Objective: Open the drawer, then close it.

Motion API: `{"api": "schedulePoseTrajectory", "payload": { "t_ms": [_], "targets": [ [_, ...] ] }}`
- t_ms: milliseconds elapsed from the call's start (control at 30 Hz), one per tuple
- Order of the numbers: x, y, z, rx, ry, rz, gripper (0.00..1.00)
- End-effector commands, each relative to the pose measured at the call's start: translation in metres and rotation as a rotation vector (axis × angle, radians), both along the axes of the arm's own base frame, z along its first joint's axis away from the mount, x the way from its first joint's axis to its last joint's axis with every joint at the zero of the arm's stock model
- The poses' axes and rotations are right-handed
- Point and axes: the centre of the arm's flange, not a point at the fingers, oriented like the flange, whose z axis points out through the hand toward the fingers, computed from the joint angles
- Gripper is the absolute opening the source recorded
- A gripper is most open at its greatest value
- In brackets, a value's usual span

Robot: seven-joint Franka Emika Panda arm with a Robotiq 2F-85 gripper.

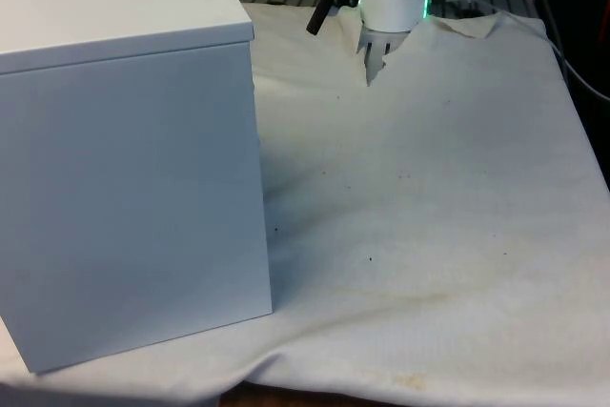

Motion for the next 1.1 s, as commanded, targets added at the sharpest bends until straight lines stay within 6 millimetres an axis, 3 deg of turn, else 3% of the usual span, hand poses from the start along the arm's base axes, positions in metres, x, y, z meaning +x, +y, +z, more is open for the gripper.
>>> {"api": "schedulePoseTrajectory", "payload": {
  "t_ms": [0, 300, 400, 433, 600, 667, 733, 833, 933, 1000, 1067],
  "targets": [
    [0.002, 0.0, -0.001, -0.003, -0.008, 0.005, 1.0],
    [0.006, -0.002, -0.011, -0.007, -0.018, 0.0, 0.98],
    [0.007, -0.003, -0.012, -0.007, -0.021, -0.002, 0.83],
    [0.007, -0.003, -0.012, -0.008, -0.023, -0.003, 0.72],
    [0.008, -0.003, -0.013, -0.01, -0.025, -0.005, 0.53],
    [0.009, -0.002, -0.012, -0.012, -0.028, -0.003, 0.37],
    [0.009, -0.008, -0.005, -0.022, -0.028, -0.009, 0.29],
    [0.009, -0.003, -0.012, -0.015, -0.029, -0.006, 0.2],
    [0.009, -0.003, -0.012, -0.015, -0.029, -0.006, 0.0],
    [0.009, -0.008, -0.005, -0.022, -0.028, -0.009, 0.0],
    [0.009, -0.003, -0.012, -0.015, -0.029, -0.006, 0.0]
  ]
}}
